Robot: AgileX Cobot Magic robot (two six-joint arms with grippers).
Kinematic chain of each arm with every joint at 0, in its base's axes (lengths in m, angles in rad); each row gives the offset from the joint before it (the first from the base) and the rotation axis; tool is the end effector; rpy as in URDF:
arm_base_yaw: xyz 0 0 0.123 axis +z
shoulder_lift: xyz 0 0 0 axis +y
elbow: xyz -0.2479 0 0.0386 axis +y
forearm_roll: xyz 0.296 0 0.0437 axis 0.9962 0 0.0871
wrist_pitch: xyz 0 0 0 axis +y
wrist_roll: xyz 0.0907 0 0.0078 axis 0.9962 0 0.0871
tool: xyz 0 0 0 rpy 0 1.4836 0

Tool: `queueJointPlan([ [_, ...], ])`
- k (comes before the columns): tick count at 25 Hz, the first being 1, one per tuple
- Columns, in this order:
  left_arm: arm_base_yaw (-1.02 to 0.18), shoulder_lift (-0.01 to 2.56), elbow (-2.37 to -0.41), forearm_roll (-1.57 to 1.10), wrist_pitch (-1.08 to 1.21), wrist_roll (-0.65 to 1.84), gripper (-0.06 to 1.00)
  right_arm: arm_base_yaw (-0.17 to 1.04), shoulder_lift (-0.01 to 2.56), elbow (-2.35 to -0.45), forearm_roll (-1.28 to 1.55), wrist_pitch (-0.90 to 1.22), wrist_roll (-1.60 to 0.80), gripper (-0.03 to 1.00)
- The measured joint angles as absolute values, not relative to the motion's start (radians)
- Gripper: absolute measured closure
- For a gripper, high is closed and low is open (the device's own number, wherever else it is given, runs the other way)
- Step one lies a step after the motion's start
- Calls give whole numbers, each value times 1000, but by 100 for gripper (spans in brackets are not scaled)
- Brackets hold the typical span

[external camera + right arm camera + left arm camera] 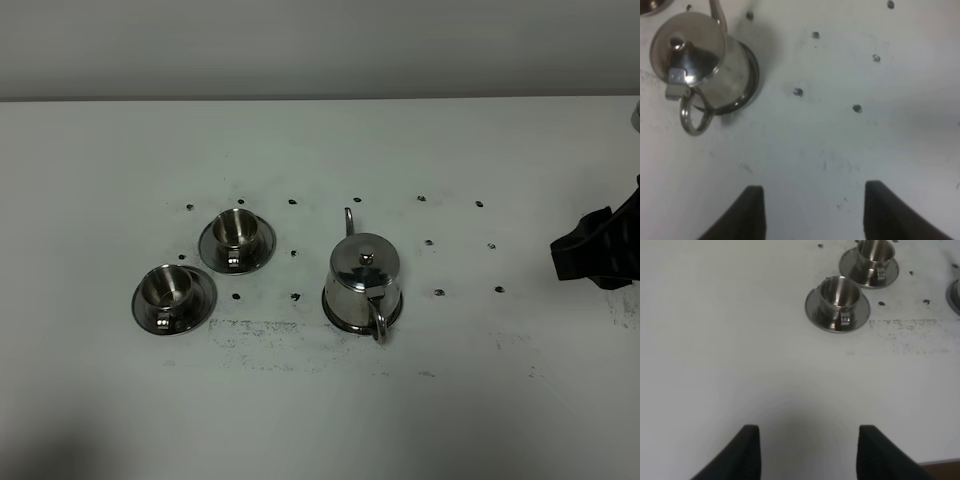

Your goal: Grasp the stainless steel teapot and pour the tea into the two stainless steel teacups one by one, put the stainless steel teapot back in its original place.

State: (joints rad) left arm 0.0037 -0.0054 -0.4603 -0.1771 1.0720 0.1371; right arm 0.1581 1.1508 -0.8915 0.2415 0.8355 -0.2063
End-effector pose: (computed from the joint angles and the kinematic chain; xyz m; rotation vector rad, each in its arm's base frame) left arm 0.0751 -0.0138 0.2880 0.1443 2.0740 -0.1279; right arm 0.2743 0.0601 0.2563 -0.3243 2.5423 0.2726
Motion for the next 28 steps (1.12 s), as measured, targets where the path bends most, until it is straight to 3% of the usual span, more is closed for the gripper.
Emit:
queueJointPlan([
  [3,4,-5,-460,-177,1072,137,52,170,1158,-860,221,793,-186,54],
  [9,4,-5,-460,-177,1072,137,52,345,1262,-737,174,589,-80,55],
  [17,4,-5,-460,-177,1072,138,52,472,1522,-792,160,486,-21,55],
  [28,4,-5,-460,-177,1072,138,52,605,1644,-815,160,372,22,55],
])
